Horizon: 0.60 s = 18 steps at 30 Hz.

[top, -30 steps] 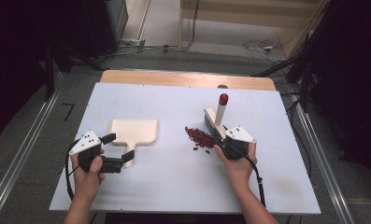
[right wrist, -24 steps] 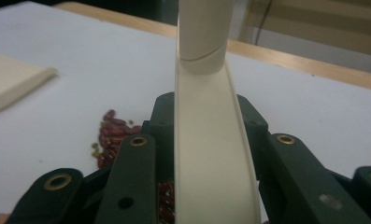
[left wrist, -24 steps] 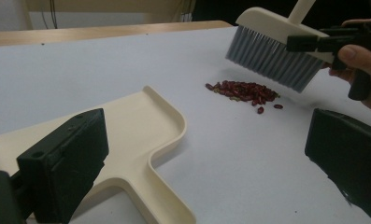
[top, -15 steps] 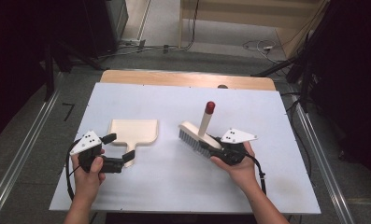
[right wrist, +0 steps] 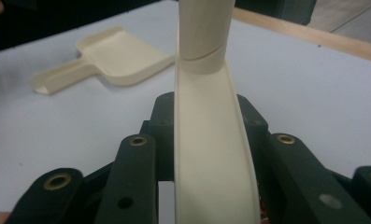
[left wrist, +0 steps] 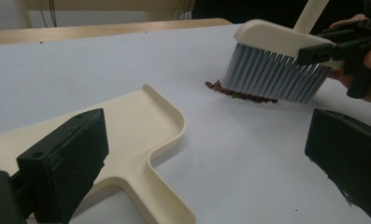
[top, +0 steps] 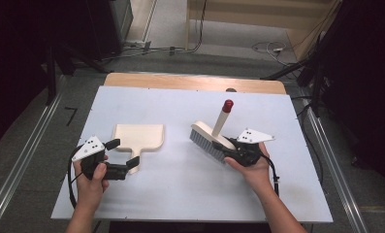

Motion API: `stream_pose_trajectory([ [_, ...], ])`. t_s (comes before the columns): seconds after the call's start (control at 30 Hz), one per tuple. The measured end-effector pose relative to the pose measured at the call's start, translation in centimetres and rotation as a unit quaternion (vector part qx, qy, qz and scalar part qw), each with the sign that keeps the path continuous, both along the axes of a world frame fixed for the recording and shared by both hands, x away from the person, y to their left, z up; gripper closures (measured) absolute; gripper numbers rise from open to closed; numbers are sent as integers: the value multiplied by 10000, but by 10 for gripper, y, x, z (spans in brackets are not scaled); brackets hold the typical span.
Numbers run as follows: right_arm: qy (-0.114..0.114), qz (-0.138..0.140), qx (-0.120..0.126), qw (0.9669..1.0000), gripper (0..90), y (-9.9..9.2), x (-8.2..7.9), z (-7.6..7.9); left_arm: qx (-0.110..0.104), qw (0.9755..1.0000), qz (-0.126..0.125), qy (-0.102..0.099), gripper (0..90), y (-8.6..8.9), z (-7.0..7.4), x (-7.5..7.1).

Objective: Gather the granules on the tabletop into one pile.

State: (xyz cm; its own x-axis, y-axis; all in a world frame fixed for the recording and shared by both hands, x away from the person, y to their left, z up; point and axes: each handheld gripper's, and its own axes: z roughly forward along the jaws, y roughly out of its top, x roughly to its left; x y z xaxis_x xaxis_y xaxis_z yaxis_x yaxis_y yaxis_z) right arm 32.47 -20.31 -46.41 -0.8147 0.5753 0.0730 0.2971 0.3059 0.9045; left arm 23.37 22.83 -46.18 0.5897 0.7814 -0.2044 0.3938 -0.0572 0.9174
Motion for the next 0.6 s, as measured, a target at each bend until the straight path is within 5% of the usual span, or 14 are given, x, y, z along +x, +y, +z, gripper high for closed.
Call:
stream_pose_trajectory([
  [0.17,-143,-405,320,9986,657,-28,-9,16,-4,10000,15,7,0,0,0,-1],
  [0.37,-77,-1023,364,9941,657,-71,-16,15,17,10000,33,-30,0,0,0,-1],
  [0.6,177,-1778,562,9823,656,-114,-23,4,-25,9999,73,-68,0,6,-3,-2],
])
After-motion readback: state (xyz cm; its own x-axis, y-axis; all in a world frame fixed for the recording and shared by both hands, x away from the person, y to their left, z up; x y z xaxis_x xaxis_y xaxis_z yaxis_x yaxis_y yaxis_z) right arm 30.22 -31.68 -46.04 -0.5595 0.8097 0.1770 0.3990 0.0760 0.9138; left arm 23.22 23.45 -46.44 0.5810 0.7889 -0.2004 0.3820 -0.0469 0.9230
